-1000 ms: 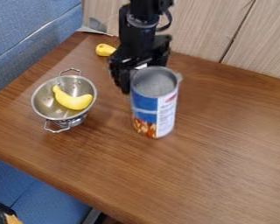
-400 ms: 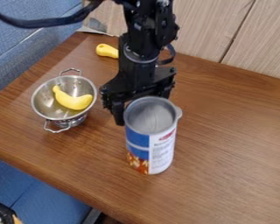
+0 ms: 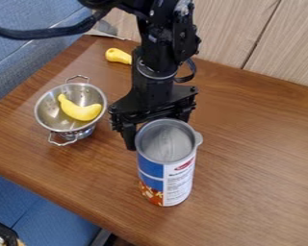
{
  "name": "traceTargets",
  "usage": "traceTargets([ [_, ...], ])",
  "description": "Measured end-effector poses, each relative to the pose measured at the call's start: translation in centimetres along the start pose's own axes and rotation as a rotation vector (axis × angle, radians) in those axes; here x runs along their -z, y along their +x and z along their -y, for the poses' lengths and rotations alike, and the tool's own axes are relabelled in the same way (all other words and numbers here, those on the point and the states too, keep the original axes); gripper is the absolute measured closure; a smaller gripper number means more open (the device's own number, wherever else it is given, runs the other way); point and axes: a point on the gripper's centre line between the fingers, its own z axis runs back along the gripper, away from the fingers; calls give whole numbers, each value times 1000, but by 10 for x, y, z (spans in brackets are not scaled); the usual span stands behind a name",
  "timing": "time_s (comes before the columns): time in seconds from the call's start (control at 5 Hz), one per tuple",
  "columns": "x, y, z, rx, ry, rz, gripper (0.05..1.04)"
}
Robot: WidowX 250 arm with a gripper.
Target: Move the can in the middle bottom of the table
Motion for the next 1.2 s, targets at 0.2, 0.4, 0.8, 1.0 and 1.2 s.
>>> traceTargets([
  [0.2, -3, 3, 4, -3, -11, 3, 83],
  [0.4, -15, 21, 4, -69, -41, 15, 83],
  [0.8, -58, 59, 8, -206, -167, 61, 83],
  [1.0, -73, 68, 6, -228, -200, 120, 83],
  [1.2, -74, 68, 6, -228, -200, 120, 83],
])
